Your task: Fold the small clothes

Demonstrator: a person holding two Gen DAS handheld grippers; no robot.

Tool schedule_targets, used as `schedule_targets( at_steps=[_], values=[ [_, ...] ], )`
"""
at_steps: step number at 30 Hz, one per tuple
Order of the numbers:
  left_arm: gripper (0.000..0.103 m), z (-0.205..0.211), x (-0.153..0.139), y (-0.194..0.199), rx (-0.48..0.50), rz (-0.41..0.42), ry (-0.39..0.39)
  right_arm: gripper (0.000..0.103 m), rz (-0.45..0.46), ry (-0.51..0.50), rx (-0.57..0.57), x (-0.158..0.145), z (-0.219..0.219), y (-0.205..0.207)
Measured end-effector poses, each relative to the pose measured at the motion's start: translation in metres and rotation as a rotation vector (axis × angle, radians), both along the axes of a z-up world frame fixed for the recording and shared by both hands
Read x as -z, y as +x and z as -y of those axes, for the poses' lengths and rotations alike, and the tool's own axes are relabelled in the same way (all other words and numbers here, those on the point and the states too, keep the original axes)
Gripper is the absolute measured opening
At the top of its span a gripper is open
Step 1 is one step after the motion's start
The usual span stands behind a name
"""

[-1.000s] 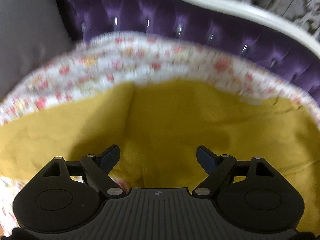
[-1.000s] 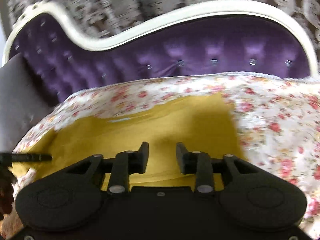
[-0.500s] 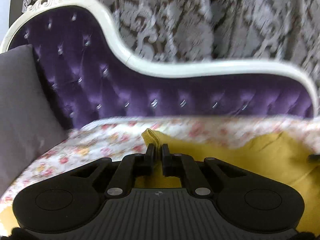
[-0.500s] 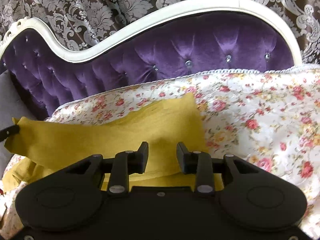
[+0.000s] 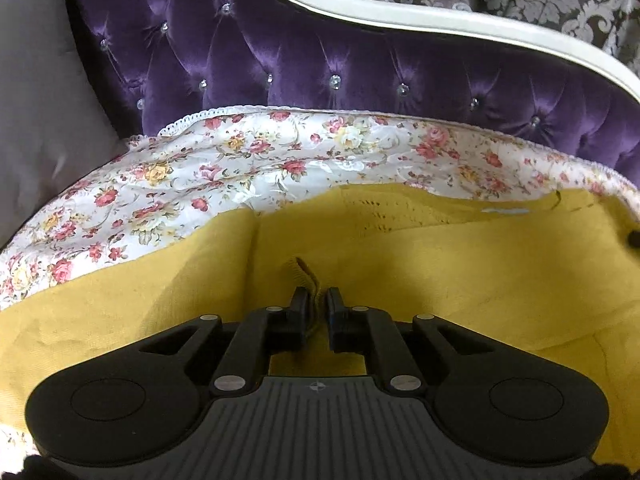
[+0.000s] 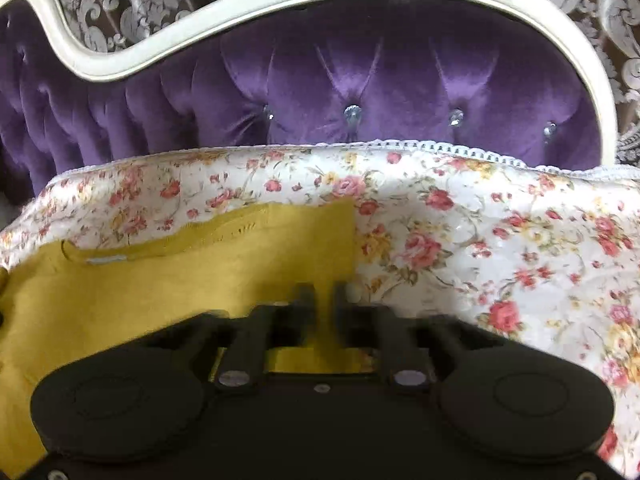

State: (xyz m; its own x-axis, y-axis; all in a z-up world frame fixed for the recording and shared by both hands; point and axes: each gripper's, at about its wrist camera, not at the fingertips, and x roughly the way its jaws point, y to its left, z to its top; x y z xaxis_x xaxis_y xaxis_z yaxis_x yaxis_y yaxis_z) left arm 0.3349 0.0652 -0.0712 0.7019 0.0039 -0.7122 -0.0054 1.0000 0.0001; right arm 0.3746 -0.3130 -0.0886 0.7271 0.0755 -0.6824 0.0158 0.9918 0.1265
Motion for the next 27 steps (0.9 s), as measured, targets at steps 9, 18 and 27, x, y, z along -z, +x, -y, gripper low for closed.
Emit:
schedule_targets(
  at_steps=[9,18,27],
  values=[
    [0.032,0.007,0.005,0.011,-0.028,-0.039,0.012,0.01,0.006,0.013,0.079,0.003,0.019,0.004],
    [0.033,0.007,-0.009,-0.005,-0.034,0.002,-0.059,0.032,0.067,0.046,0.042,-0.021,0.004,-0.02],
    [0.048,0.012,0.001,-0.025,0.014,-0.066,-0.152,0.044,0.007,-0.12,0.113,-0.005,0.007,-0.025]
  ],
)
